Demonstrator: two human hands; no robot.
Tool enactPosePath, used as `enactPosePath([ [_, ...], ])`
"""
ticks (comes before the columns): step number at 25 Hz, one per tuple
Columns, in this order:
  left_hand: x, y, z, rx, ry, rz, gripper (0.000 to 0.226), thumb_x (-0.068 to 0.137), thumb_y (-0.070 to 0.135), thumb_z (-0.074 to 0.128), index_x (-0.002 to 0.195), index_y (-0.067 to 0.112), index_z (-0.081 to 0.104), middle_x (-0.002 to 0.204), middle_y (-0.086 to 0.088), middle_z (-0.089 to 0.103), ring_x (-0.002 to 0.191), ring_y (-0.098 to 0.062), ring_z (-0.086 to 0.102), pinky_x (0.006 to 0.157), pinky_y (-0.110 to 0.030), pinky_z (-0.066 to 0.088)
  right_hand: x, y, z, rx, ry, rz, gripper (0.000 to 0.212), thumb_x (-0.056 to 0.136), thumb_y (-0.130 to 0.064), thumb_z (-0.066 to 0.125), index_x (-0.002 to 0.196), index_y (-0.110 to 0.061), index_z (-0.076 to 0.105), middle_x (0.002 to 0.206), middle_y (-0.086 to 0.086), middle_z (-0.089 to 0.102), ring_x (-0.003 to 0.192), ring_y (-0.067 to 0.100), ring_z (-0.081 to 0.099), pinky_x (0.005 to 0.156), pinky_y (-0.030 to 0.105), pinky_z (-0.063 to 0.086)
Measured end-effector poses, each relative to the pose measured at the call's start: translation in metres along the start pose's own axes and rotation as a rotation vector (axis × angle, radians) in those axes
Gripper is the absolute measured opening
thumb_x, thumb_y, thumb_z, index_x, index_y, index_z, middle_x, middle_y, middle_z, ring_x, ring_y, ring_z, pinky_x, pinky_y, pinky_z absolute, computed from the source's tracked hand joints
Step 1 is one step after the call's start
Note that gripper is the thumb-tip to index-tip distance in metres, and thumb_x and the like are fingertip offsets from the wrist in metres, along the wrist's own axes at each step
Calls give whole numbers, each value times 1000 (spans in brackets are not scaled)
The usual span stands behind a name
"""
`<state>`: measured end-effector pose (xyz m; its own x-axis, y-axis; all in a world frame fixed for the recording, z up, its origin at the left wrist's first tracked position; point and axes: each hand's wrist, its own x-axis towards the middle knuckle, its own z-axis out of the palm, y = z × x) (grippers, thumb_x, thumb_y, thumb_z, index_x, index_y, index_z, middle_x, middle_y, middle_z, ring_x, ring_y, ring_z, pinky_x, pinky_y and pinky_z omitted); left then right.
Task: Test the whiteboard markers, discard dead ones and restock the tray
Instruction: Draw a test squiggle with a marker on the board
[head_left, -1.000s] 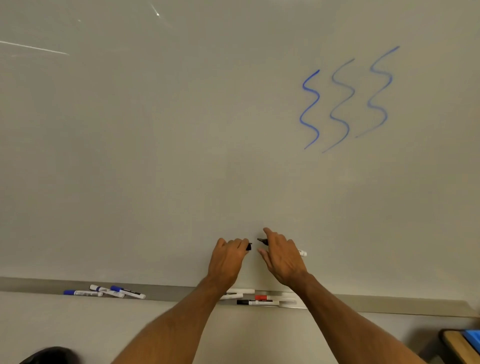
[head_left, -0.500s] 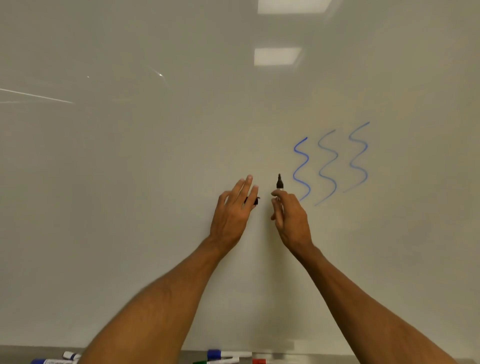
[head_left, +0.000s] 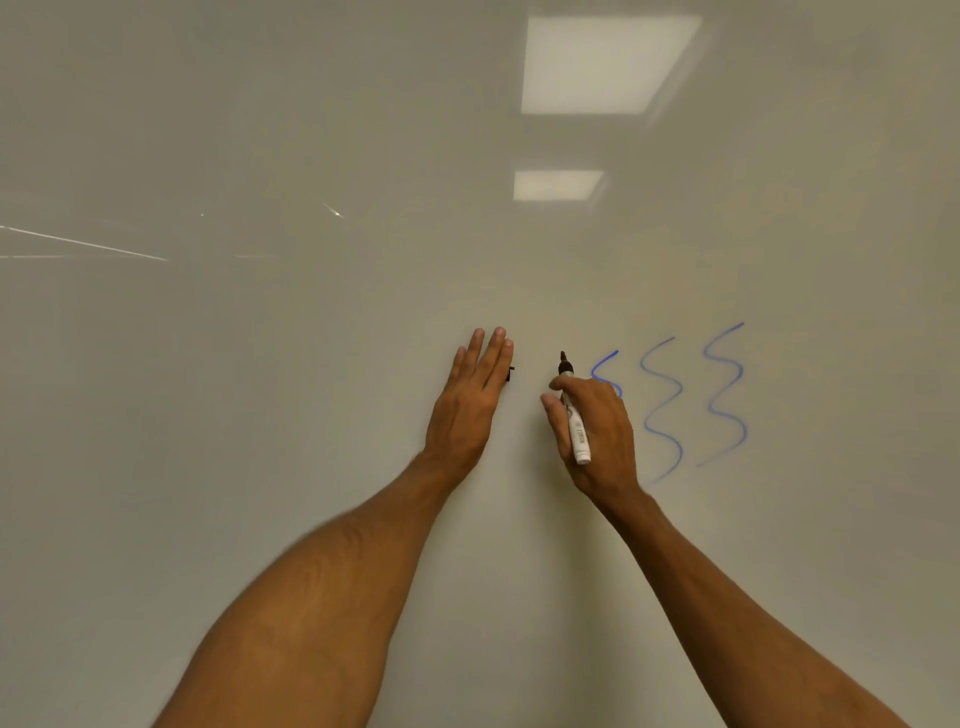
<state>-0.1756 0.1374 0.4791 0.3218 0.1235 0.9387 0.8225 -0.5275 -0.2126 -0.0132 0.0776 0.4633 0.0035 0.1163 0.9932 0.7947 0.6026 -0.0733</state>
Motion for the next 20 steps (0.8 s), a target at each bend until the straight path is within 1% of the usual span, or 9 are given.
enactPosePath([
  [2, -3, 1, 6, -18, 24, -18, 76, 82, -18, 55, 146, 2, 20, 153, -16, 27, 143, -32, 19, 119, -39, 13, 3, 0, 1, 96, 27, 168, 39, 90, -46, 49, 118, -19, 53, 92, -1, 63, 83, 17, 58, 75, 31, 47],
  [3, -4, 1, 8, -11, 34, -14, 76, 81, -21, 51, 146, 1, 19, 153, -17, 27, 143, -32, 19, 119, -39, 12, 4, 1, 3, 120, 35, 235, 40, 89, -46, 49, 121, -21, 50, 89, -4, 61, 82, 17, 58, 77, 34, 48],
  [5, -6, -1, 13, 20, 55, -4, 76, 78, -25, 46, 146, 0, 21, 153, -18, 27, 144, -31, 19, 119, -40, 13, 3, 7, 7, 85, 39, 278, 41, 89, -44, 49, 121, -18, 50, 86, -3, 60, 81, 19, 58, 84, 37, 44],
  [8, -8, -4, 19, 34, 84, 7, 70, 81, -22, 45, 145, -2, 25, 153, -17, 28, 143, -30, 21, 119, -40, 18, 2, 11, 11, -15, 31, 295, 37, 90, -32, 51, 120, -11, 55, 92, 5, 62, 89, 24, 58, 84, 31, 30],
  [10, -9, -4, 21, 39, 101, 16, 66, 83, -19, 45, 145, -2, 27, 152, -17, 29, 143, -30, 22, 118, -41, 20, 2, 8, 14, -77, 43, 267, 35, 88, -26, 52, 117, -7, 58, 91, 9, 63, 88, 27, 59, 79, 33, 30],
  [14, -8, -5, 21, 40, 106, 23, 64, 86, -15, 51, 144, -2, 30, 151, -17, 32, 142, -29, 26, 117, -41, 23, -20, 11, 20, -172, -45, 58, 34, 87, -29, 49, 111, -8, 61, 85, 7, 66, 77, 23, 59, 71, 31, 30],
  [15, -8, -4, 21, 39, 103, 18, 64, 85, -15, 53, 144, -2, 31, 151, -16, 33, 142, -29, 26, 117, -40, 23, -27, 15, 19, -169, -41, 69, 34, 86, -29, 47, 110, -9, 61, 84, 6, 65, 76, 22, 59, 70, 31, 30],
  [18, -9, -4, 20, 33, 102, 0, 64, 84, -17, 53, 143, -1, 33, 150, -16, 34, 141, -30, 28, 118, -37, 20, -46, 17, 17, -158, 49, 209, 35, 84, -29, 44, 106, -8, 61, 81, 6, 63, 73, 21, 57, 71, 32, 31],
  [20, -9, -2, 19, 22, 98, -11, 64, 85, -18, 51, 144, -1, 33, 151, -15, 34, 142, -29, 27, 118, -37, 20, -59, 14, 19, -182, 5, 158, 32, 84, -29, 45, 104, -9, 61, 80, 5, 63, 71, 20, 56, 71, 31, 29],
])
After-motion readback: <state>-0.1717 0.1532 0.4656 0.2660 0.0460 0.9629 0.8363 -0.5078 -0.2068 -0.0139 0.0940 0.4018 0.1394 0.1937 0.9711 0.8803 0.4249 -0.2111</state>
